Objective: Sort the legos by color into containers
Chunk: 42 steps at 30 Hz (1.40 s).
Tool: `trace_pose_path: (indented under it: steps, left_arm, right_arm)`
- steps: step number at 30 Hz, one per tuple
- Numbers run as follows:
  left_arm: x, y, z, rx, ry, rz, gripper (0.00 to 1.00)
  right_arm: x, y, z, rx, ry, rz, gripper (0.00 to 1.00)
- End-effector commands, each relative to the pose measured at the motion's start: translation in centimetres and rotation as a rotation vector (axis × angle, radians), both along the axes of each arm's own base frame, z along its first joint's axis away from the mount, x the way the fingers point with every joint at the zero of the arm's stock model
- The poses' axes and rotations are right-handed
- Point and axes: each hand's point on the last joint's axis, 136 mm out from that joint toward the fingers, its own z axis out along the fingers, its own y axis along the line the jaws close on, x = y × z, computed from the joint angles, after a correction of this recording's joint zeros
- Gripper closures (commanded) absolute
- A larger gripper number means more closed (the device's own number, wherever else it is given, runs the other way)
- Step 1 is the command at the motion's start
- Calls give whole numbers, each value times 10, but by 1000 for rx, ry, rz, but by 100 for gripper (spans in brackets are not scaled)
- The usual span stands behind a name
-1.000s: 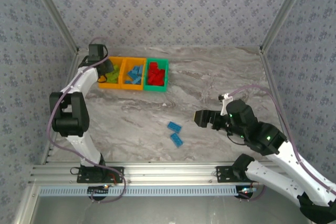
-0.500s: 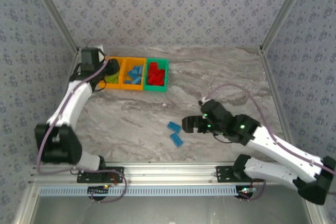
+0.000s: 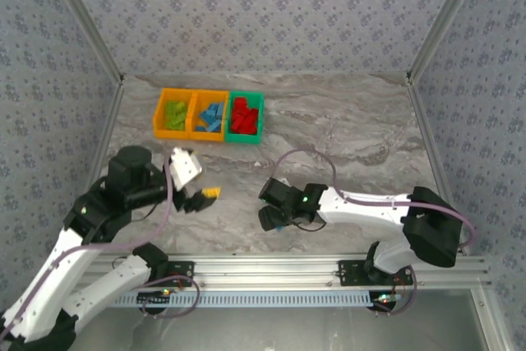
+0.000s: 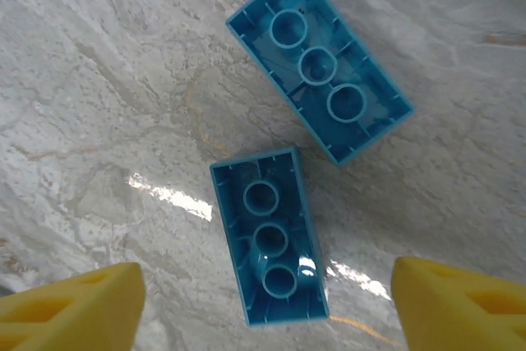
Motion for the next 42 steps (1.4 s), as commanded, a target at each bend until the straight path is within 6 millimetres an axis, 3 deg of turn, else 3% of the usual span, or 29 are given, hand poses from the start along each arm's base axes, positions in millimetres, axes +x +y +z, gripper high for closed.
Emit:
trace_pose_path:
  steps: [1,5,11,15,19,24,27,30,36,42]
  left_arm:
    - [-44,5,-33,66,11,-192,16]
    - [-64,3,-55,48,45,-279,8]
    - [-59,-2,-74,56,101,-282,1]
    - [-51,-7,-63,5,54,-256,1]
    - [-36,-5,-45,-63,-17,-158,1]
    - [-9,1,-12,-202,-92,19,1]
    - [18,16,-6,-242,-89,210,1]
    - [44,37,-13,-252,-84,418,1]
    - [64,65,-29,-259,-29,615,1]
    - [81,89,-40,-297,41,785,1]
  right_arm:
    - [-4,11,-13,22,29,26,28]
    - [-9,5,-34,-41,75,23,38]
    - [-5,0,-33,-78,64,0,64]
    - [4,4,3,-65,-17,16,74]
    - [28,22,66,20,-165,67,78]
    - [92,51,144,132,-351,80,77]
    - [136,75,172,190,-435,91,77]
    - [177,100,181,240,-473,99,77]
    - [264,161,160,274,-477,113,78]
    - [320,205,134,290,-488,92,74]
